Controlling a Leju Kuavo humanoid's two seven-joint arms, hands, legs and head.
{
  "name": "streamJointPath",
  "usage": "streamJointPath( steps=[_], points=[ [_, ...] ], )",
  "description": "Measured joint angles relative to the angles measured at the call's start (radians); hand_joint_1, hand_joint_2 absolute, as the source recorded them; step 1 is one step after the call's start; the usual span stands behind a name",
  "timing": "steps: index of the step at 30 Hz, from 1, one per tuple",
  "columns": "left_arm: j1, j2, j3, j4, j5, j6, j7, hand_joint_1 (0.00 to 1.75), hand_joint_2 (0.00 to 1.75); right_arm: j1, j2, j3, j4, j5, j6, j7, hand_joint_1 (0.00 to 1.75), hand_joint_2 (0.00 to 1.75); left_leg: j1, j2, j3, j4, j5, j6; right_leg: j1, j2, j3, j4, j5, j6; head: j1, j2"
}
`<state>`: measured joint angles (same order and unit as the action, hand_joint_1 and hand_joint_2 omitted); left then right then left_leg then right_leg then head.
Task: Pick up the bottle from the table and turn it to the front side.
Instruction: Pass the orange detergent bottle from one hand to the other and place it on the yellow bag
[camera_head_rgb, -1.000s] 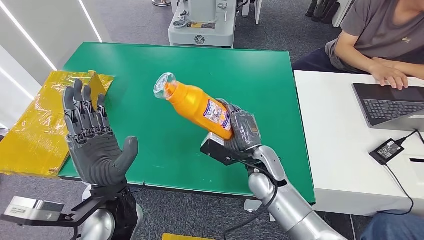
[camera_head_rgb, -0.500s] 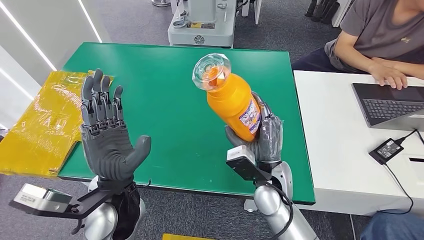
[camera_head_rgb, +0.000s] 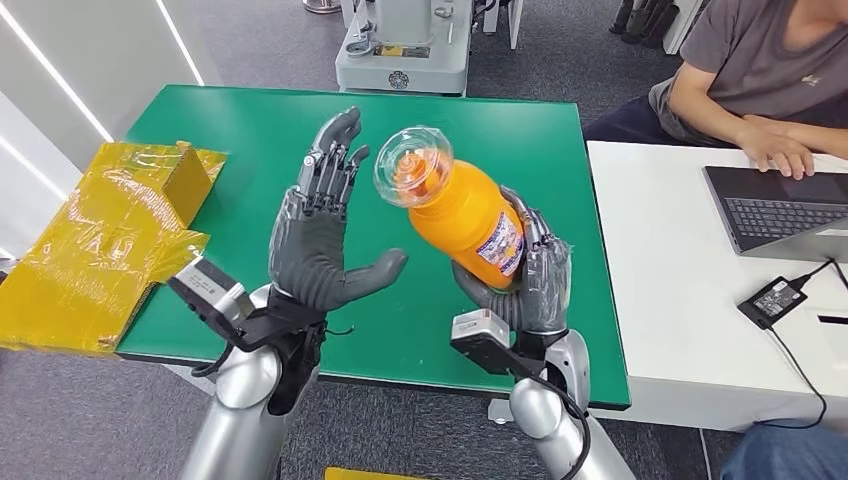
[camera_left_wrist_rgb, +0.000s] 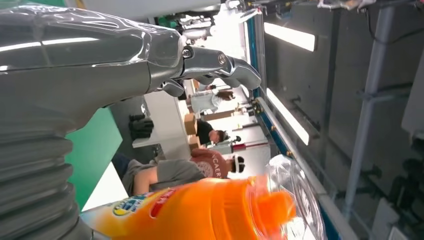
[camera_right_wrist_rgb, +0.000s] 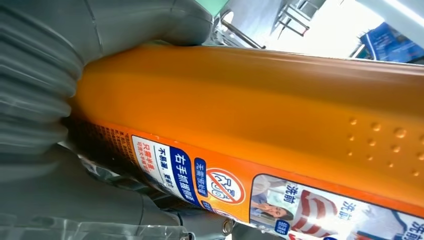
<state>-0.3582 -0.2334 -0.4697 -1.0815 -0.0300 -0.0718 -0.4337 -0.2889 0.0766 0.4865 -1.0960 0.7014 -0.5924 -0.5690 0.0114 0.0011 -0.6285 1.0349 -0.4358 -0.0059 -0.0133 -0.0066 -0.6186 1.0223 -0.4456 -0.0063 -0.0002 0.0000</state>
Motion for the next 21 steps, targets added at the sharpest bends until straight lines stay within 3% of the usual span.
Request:
streamJointPath(
  steps=[8, 21],
  points=[
    [-0.054, -0.005, -0.020, 0.070, -0.001, -0.003, 0.003, 0.00, 1.75, -0.018, 0.000, 0.001, 0.003, 0.012, 0.044, 0.008, 1.75, 1.75, 0.000, 0.000, 0.000, 0.000, 0.000, 0.000, 0.000, 0.000, 0.000, 0.000, 0.000, 0.000, 0.000, 0.000],
    [-0.071, -0.007, -0.038, 0.102, -0.038, 0.001, 0.015, 0.00, 1.75, -0.074, 0.000, 0.042, 0.088, 0.066, 0.218, 0.076, 1.75, 1.75, 0.000, 0.000, 0.000, 0.000, 0.000, 0.000, 0.000, 0.000, 0.000, 0.000, 0.000, 0.000, 0.000, 0.000]
  ],
)
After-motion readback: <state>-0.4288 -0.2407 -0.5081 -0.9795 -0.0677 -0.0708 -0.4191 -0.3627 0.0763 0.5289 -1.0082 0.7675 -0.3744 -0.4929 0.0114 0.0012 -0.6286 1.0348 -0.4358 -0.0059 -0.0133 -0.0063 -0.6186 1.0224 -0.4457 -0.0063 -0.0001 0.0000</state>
